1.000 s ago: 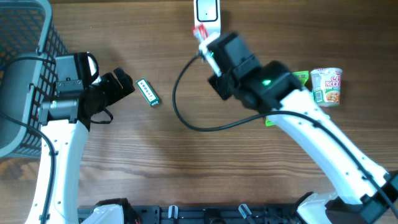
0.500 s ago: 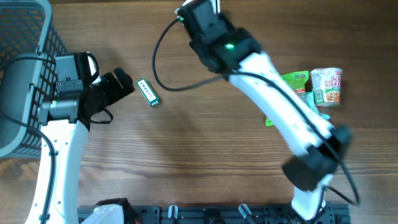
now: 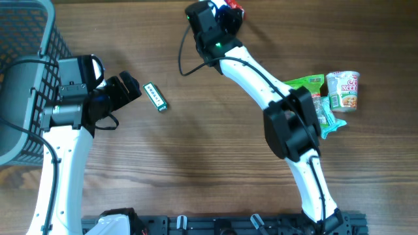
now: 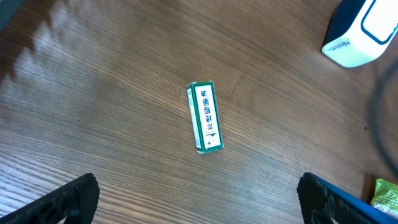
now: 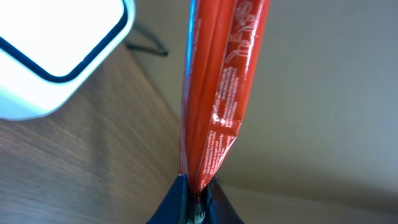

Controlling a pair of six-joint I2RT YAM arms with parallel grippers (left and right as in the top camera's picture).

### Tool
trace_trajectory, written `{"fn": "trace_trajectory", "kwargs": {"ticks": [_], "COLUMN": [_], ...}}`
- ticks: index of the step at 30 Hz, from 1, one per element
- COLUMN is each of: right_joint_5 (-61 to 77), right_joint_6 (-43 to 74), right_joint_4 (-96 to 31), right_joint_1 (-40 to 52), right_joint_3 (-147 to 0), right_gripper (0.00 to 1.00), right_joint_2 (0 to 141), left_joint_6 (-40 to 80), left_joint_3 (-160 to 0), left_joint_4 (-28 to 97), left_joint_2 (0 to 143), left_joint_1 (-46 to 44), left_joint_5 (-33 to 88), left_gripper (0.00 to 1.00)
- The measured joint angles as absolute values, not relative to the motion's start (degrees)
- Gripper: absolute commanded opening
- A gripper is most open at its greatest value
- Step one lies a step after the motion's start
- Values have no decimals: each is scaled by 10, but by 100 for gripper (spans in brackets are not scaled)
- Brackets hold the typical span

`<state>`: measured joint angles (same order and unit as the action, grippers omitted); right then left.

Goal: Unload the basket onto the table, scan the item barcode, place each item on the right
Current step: 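Hold the red sachet in front of the scanner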

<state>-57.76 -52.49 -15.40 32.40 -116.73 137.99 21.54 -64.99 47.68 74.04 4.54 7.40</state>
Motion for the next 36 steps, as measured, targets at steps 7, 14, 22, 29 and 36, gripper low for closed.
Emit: {"fn": "trace_trajectory", "kwargs": {"ticks": [7, 14, 22, 29, 36], "right_joint_5": [-592, -590, -572, -537, -505], "right_joint_6": [-626, -648, -653, -657, -667], "right_joint_4": [-137, -186, -236, -276, -309], "right_joint_1": [315, 315, 315, 315, 316], "right_joint_3": [-1167, -1167, -1167, -1167, -1167], "right_gripper": [4, 4, 4, 4, 4], "right_joint_2": [1432, 1433, 1433, 1433, 1433], "left_joint_6": [215, 215, 216, 216, 215], "left_joint_3": [-650, -650, -650, -650, -650], "left_joint_4": [477, 477, 477, 477, 477], "left_joint_2": [740, 740, 740, 740, 740], "left_joint_1": [45, 45, 45, 45, 45], "left_joint_5": [74, 74, 74, 74, 74], "left_gripper": [100, 100, 100, 100, 100]}}
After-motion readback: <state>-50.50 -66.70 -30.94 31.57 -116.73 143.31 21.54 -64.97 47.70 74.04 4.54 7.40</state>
